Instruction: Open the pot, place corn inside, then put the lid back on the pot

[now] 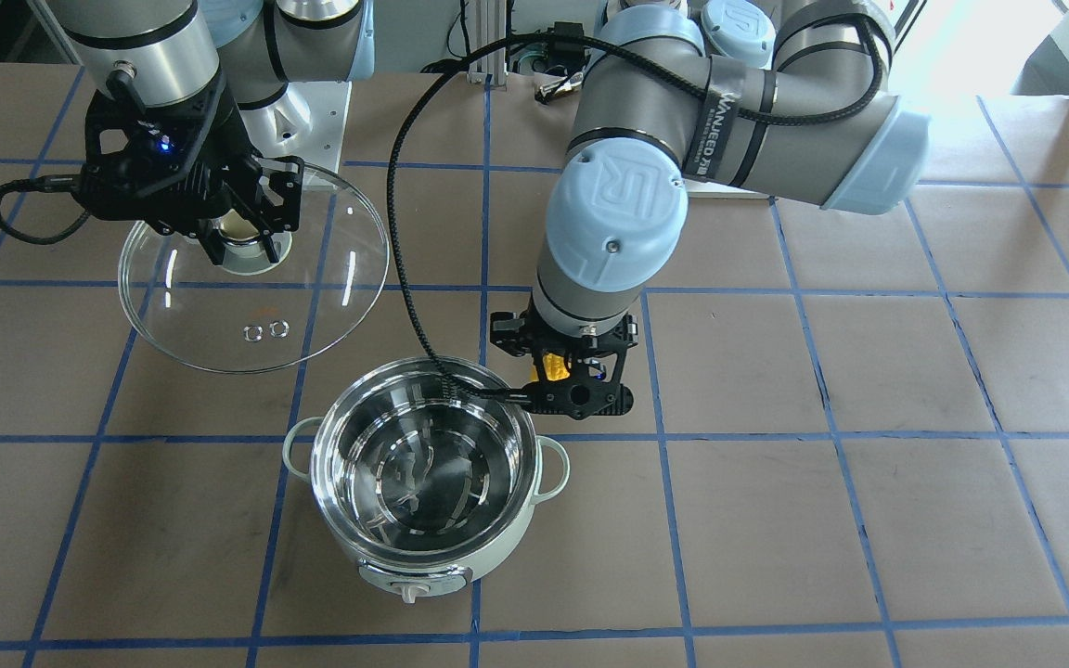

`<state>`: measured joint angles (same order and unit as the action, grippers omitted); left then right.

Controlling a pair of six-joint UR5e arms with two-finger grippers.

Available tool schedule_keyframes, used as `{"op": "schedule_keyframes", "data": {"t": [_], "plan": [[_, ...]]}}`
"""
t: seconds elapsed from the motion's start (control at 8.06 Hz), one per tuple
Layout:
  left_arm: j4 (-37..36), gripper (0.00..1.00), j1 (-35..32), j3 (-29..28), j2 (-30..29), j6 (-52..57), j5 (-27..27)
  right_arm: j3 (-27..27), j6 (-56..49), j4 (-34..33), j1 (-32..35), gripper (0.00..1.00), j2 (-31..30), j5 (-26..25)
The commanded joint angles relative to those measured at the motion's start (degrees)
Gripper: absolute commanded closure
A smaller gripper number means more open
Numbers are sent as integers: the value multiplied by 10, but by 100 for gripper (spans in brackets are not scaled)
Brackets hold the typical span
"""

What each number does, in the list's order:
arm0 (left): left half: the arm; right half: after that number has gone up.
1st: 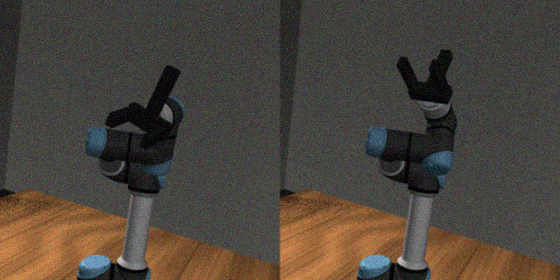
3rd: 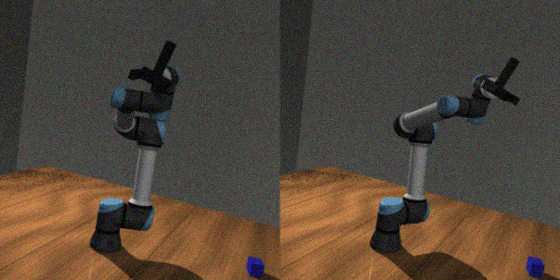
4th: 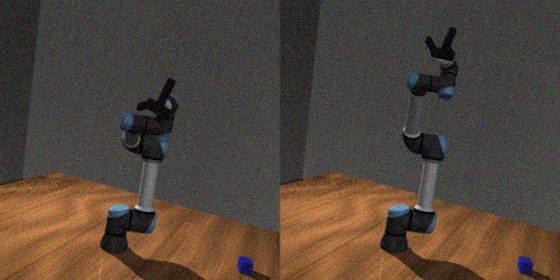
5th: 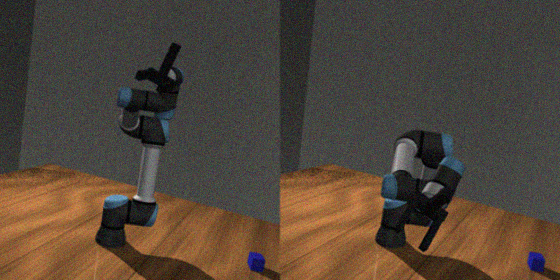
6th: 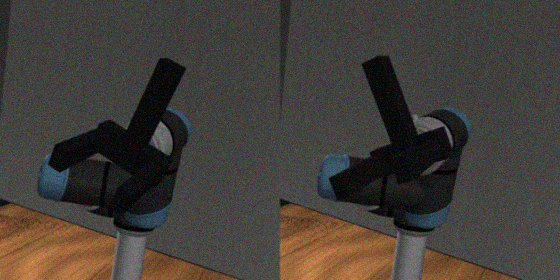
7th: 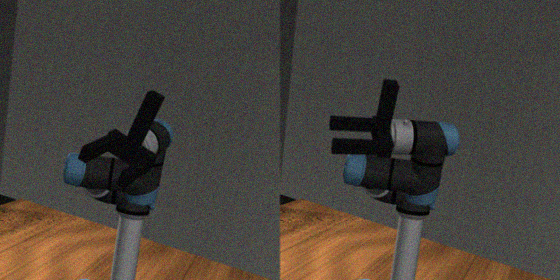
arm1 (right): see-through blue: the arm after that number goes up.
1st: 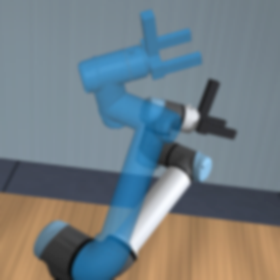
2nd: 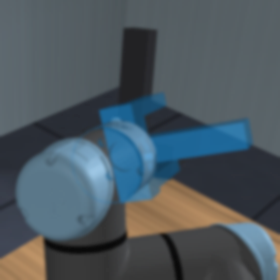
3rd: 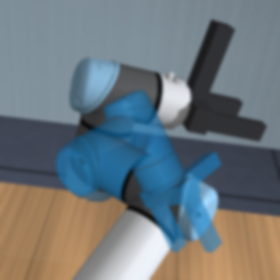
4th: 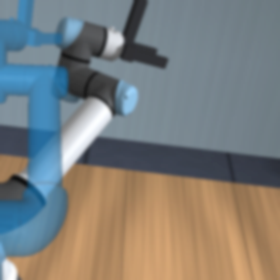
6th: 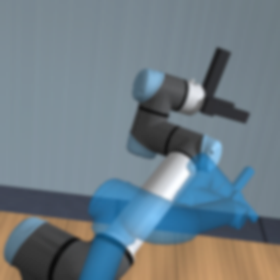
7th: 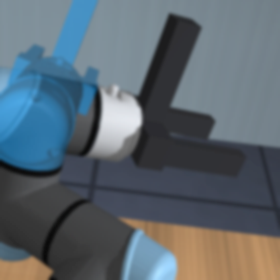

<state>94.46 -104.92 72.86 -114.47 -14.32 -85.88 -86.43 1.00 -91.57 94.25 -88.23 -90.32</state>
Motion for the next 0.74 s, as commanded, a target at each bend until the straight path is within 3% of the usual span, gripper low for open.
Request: {"op": "schedule_keyframes", "data": {"t": [0.0, 0.12, 0.62], "plan": [[-14, 100, -33, -59, -52, -34, 17, -1, -2, -6, 2, 66, -2, 1], [-29, 100, -33, -81, -65, -34, 43, -1, -2, -4, 3, 66, -2, 0], [-35, 100, -32, -183, -124, -34, 55, -2, -2, -3, 1, 66, -2, -7]]}}
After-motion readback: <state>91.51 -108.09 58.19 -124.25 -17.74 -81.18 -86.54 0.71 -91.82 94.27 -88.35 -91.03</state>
